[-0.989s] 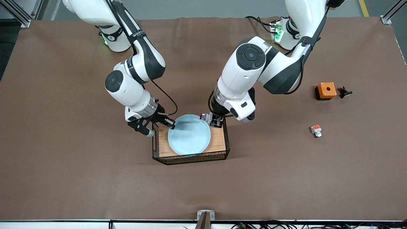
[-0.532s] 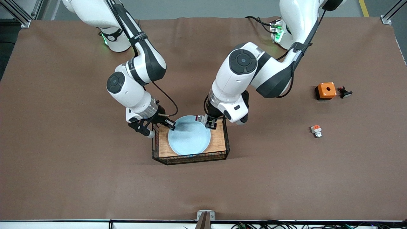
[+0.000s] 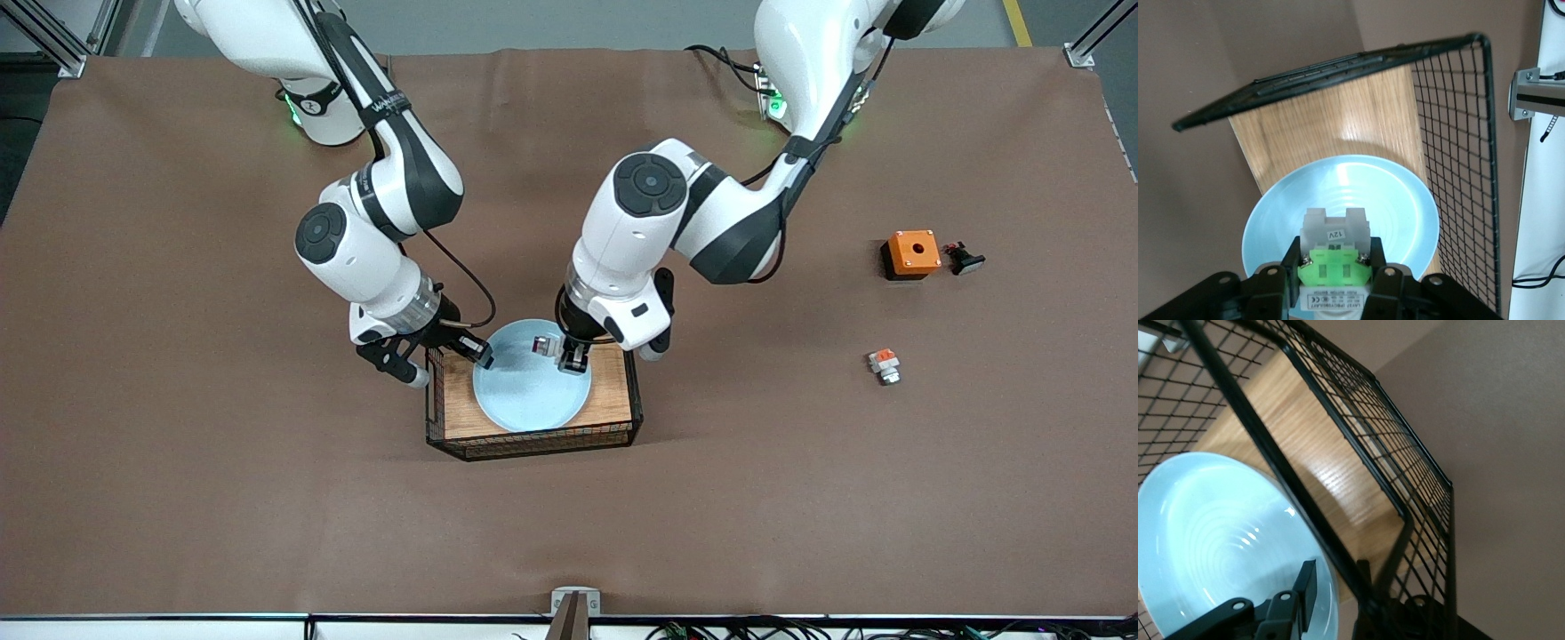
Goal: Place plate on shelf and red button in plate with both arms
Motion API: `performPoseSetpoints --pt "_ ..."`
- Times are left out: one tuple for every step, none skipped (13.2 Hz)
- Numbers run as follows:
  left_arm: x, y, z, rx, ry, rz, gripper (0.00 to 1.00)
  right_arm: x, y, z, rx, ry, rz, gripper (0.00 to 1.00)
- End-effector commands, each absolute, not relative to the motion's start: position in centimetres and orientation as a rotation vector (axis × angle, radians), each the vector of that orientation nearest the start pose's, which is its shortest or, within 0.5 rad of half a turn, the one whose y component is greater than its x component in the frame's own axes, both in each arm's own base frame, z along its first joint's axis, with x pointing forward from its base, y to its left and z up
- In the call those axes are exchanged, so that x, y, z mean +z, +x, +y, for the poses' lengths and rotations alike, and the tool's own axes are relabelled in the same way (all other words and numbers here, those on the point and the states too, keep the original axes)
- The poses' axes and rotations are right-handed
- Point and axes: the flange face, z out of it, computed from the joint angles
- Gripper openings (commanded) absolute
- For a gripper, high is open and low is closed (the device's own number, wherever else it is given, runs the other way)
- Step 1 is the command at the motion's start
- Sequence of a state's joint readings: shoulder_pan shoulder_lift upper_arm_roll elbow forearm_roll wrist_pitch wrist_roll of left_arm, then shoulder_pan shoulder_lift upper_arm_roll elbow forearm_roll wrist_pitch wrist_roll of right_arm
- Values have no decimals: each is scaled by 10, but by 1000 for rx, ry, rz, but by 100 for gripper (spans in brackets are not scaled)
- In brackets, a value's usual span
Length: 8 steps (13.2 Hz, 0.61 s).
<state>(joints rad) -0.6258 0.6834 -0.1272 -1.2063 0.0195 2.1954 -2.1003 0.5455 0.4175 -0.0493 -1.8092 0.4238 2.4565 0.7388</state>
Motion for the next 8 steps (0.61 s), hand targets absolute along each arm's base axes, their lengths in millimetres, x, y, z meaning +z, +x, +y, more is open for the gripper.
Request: performPoseSetpoints --pt "408 583 -510 -47 -2699 -2178 0 365 587 312 52 -2686 746 37" --pt "406 584 -510 -51 -2705 -2182 0 379 585 305 82 -2688 747 42" --pt "398 585 -511 -48 -2701 -2180 0 391 583 301 108 -2689 745 43" --pt "395 586 -511 -49 -2705 -2177 0 403 583 298 143 -2694 738 44" --pt "386 587 -512 -48 -2706 -2175 0 413 584 292 182 -2698 744 47" --pt "378 589 -512 -47 -2704 -2176 0 425 585 285 223 -2700 754 48" --pt "376 590 -513 -50 -2713 -2171 0 437 587 278 261 -2707 751 53" --pt "370 590 -513 -49 -2714 -2169 0 445 589 268 293 -2719 739 54"
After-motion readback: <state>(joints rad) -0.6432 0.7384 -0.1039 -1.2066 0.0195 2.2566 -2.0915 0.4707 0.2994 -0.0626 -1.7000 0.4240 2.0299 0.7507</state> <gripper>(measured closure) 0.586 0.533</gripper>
